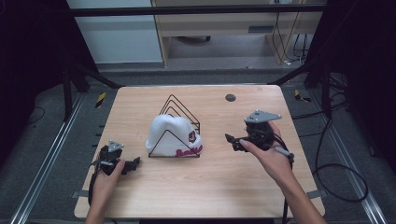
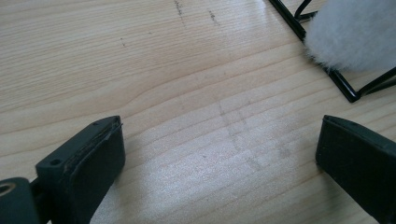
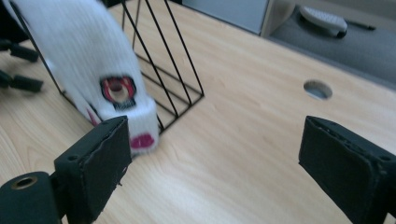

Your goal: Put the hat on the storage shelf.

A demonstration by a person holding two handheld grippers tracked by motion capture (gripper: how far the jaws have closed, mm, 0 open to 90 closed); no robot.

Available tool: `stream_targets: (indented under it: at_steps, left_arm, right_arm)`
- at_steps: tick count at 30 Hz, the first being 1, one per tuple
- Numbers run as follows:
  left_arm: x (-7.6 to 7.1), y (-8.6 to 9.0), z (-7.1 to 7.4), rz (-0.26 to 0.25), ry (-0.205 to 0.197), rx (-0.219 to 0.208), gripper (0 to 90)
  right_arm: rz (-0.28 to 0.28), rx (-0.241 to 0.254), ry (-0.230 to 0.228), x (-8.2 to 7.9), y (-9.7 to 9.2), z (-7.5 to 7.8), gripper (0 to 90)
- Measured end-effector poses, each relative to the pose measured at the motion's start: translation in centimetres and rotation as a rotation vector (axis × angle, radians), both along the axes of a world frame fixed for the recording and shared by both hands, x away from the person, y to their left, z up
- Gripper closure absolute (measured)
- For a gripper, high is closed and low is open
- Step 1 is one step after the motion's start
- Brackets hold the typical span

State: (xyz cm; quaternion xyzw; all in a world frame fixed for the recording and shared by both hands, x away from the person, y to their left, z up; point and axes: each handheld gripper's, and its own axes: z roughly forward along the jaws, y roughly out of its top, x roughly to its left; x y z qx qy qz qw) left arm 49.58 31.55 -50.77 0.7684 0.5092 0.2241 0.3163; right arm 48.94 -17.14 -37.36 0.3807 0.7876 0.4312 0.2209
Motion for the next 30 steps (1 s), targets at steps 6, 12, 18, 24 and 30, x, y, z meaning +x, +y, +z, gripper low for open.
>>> stream_targets:
  at_steps: [6, 12, 18, 24, 30]
  left_arm:
    - [0.0, 0.0, 0.0, -0.001, 0.0, 0.0, 0.5]
    - [0.0, 0.0, 0.0, -0.001, 0.001, 0.0, 0.4]
    - [0.0, 0.0, 0.0, -0.001, 0.001, 0.0, 0.4]
    - [0.0, 0.0, 0.0, -0.001, 0.001, 0.001, 0.3]
    - [0.0, 0.0, 0.0, -0.001, 0.0, 0.001, 0.3]
  right_arm:
    - [-0.035, 0.002, 0.053, -0.7, -1.9, -3.5, 9.3]
    - [-0.081, -0.005, 0.117, -1.1, -3.6, -7.1, 10.1]
    - [-0.132, -0.01, 0.167, -1.1, -5.1, -9.2, 9.9]
    - [-0.19, -0.045, 0.206, -1.0, -6.1, -11.5, 10.4]
    - [-0.234, -0.063, 0.217, -0.9, -6.4, -12.9, 10.7]
